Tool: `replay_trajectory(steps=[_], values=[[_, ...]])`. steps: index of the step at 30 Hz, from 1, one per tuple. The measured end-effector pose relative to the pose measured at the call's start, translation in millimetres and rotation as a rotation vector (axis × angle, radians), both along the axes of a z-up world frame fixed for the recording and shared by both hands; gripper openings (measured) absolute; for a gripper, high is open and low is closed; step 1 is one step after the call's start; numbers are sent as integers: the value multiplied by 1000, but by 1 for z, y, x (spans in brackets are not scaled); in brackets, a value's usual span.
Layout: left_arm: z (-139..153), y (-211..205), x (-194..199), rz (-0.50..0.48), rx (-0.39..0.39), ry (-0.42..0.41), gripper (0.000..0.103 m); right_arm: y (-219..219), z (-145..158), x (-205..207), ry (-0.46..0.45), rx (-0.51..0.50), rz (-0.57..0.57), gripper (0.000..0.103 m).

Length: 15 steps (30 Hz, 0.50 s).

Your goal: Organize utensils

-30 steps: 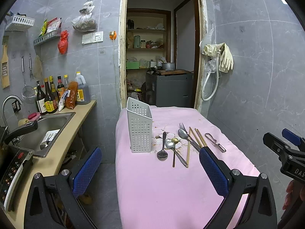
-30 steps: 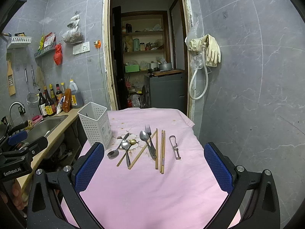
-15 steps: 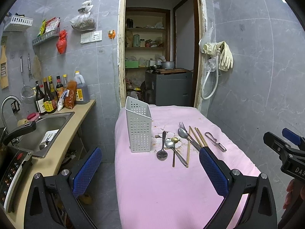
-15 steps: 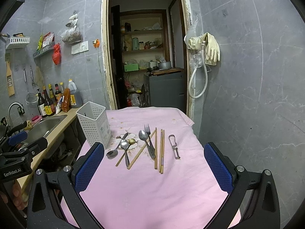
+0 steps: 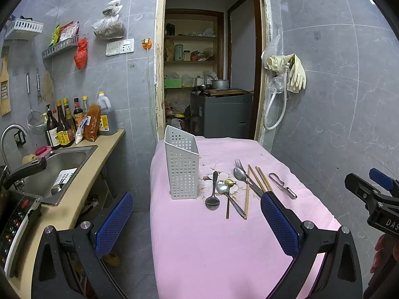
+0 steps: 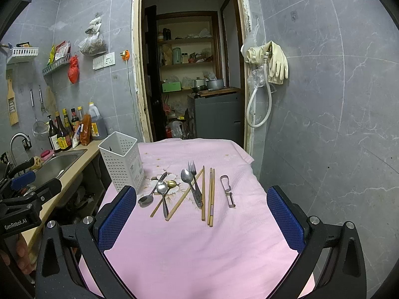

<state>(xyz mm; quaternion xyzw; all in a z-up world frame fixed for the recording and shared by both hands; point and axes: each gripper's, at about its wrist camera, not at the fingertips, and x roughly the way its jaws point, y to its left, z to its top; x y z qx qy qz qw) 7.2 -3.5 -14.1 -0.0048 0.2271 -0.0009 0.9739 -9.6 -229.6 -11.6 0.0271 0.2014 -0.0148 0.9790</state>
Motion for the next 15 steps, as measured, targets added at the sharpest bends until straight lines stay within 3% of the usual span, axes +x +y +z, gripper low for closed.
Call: replay_trajectory(steps=[15], values=[[-7, 5, 4, -2, -6, 5, 103, 1, -3, 0, 6, 0, -3, 102]])
